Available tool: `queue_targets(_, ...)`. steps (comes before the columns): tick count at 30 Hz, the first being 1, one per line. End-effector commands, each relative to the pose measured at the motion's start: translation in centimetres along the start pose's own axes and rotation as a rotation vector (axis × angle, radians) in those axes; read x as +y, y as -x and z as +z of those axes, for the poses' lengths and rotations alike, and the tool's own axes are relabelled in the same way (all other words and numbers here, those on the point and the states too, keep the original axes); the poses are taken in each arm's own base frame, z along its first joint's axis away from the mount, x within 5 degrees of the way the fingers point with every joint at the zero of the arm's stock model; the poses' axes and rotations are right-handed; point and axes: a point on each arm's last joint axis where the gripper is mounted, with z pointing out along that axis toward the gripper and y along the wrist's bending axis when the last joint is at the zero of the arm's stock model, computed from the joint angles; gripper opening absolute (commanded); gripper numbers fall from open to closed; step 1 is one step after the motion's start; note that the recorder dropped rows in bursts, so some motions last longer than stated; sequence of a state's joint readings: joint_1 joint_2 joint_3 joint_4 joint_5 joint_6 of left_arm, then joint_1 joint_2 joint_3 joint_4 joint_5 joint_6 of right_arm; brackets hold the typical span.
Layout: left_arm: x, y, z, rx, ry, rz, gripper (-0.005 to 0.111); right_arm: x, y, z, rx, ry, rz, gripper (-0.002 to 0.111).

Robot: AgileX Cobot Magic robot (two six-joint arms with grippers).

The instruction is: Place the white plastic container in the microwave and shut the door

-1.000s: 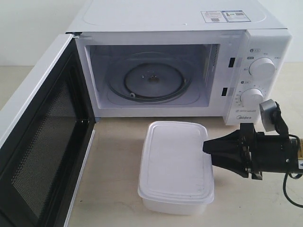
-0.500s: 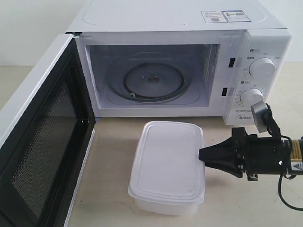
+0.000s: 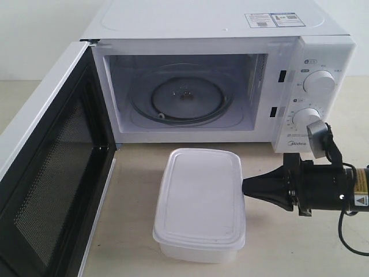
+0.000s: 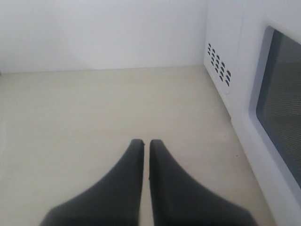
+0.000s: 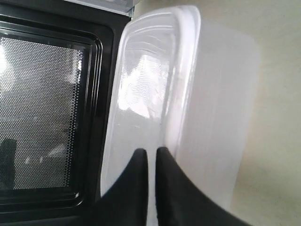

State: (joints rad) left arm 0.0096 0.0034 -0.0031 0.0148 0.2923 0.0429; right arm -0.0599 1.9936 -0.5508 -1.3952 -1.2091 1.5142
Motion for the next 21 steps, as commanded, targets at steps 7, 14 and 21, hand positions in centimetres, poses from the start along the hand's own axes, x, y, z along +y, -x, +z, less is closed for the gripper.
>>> queue_targets(7, -0.07, -0.04, 0.00, -0.005, -0.010, -0.015, 0.004, -0.06, 0.20, -0.06, -0.015, -0.023, -0.016, 0.041)
queue_targets(14, -0.07, -0.04, 0.00, -0.005, -0.010, -0.015, 0.004, -0.14, 0.16, 0.24, -0.017, -0.045, 0.006, 0.049)
queue_targets(21, -0.07, -0.04, 0.00, -0.005, -0.010, -0.015, 0.004, 0.08, 0.01, 0.92, -0.015, -0.051, -0.002, 0.049)
